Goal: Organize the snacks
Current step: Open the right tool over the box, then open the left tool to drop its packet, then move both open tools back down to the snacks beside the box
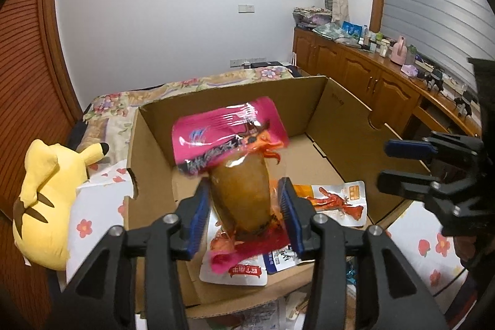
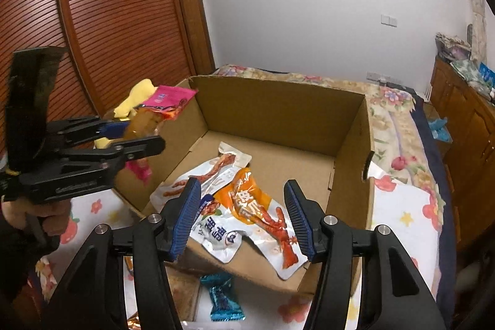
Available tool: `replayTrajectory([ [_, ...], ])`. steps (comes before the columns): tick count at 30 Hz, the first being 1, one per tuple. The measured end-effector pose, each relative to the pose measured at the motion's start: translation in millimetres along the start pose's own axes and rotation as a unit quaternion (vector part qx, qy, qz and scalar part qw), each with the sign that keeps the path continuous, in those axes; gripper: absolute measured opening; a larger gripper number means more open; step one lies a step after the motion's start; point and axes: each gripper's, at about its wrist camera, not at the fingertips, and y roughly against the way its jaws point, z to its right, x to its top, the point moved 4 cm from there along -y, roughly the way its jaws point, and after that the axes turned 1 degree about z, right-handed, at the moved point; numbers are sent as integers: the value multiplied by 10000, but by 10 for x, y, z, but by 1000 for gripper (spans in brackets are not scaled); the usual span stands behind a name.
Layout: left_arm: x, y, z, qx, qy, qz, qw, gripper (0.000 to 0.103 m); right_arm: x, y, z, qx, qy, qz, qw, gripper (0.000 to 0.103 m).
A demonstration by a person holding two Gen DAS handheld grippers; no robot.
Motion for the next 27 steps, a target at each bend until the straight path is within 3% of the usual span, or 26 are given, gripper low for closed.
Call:
replayTrajectory([
  [13,-94,318,7,0,61,214,9998,56,-121,333,-81,-3,48,105,9999,62],
  [27,-772,1049,263,-177,-96,356,9992,59,-818,707,-291,-184,-113,-63,9997,64],
])
